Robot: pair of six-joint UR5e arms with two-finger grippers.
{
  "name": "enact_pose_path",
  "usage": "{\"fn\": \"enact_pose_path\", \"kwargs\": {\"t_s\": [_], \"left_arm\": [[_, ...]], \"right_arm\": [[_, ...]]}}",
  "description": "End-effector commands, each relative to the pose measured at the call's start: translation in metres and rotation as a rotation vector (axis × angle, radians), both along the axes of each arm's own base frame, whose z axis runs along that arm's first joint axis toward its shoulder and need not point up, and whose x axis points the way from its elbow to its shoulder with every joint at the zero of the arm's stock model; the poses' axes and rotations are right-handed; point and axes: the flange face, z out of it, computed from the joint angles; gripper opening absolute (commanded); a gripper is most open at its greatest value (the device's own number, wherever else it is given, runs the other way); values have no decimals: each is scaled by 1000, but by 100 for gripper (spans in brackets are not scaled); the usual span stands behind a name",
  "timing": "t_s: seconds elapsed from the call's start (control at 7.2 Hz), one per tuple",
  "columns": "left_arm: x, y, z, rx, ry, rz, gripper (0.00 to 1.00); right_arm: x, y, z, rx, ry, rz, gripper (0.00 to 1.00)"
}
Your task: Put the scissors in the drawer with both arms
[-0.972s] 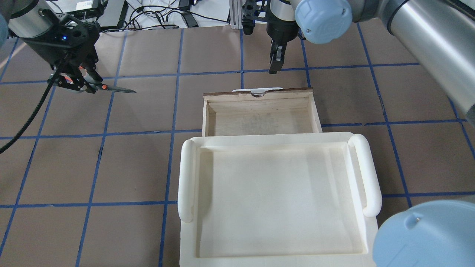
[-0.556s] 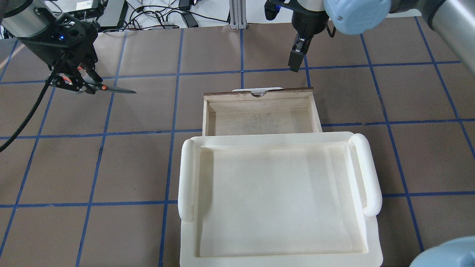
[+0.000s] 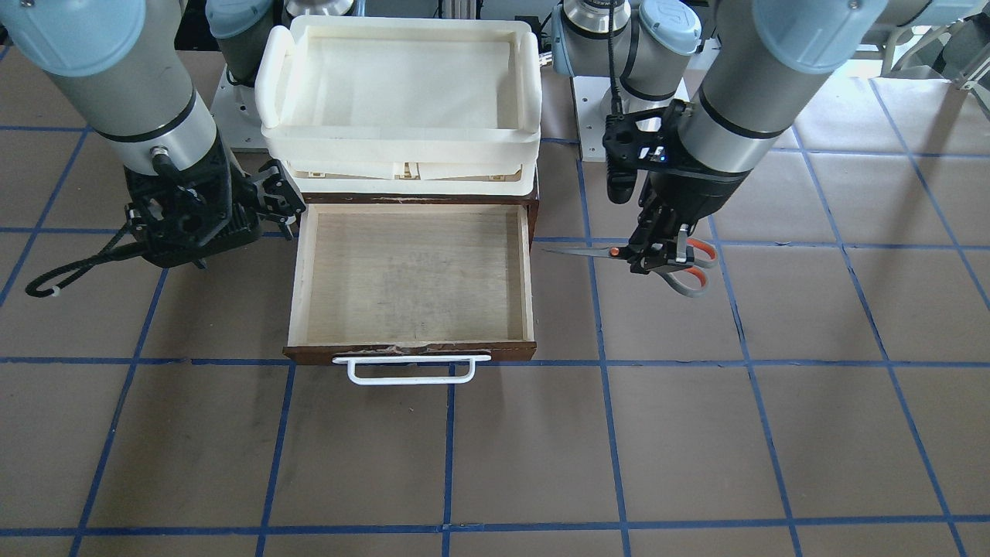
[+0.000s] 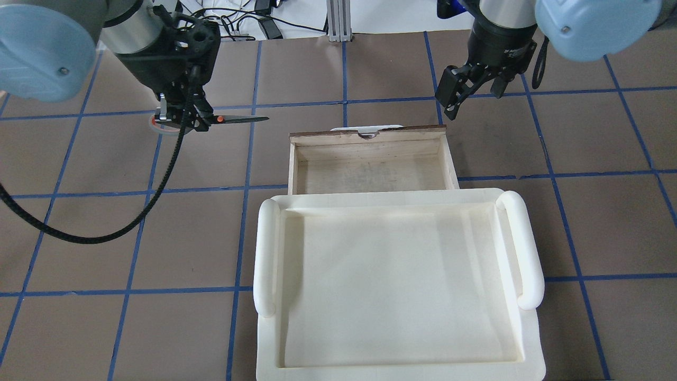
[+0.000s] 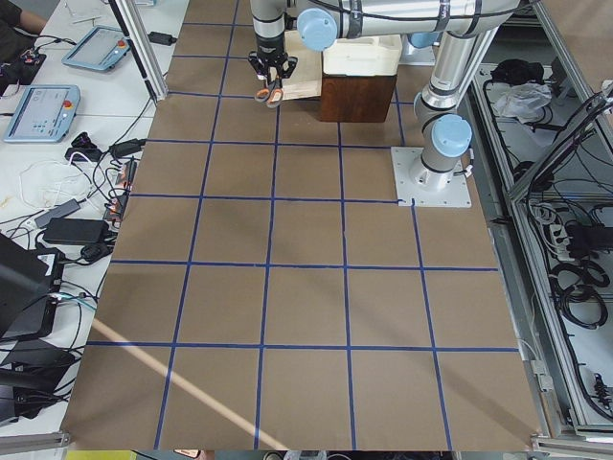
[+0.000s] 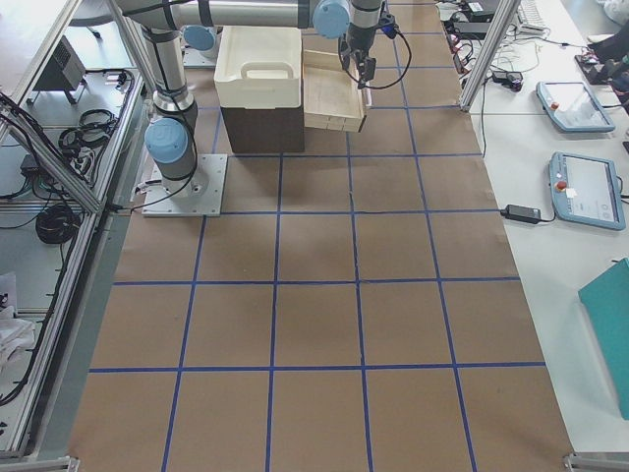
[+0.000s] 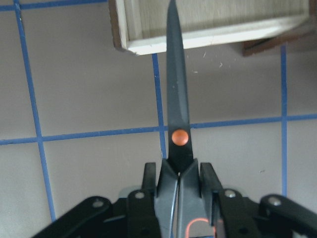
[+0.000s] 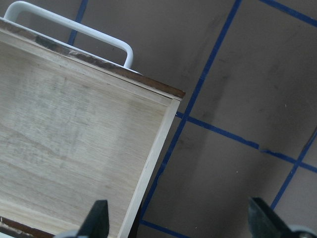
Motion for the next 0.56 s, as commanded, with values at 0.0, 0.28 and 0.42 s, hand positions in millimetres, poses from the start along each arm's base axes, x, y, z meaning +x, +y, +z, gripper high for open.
{"fn": "enact_pose_path", "kwargs": {"t_s": [0.0, 0.28, 0.42], "left_arm": [[-69, 3, -25, 21, 27, 218, 0], [-142, 22, -48, 4, 0, 277, 0], [-162, 20, -61, -14, 14, 251, 0]], "right_arm": [[-15, 16, 15, 15, 16, -274, 100], [-13, 18, 10, 30, 23, -385, 100], [-12, 18, 11, 23, 19, -389, 100]]}}
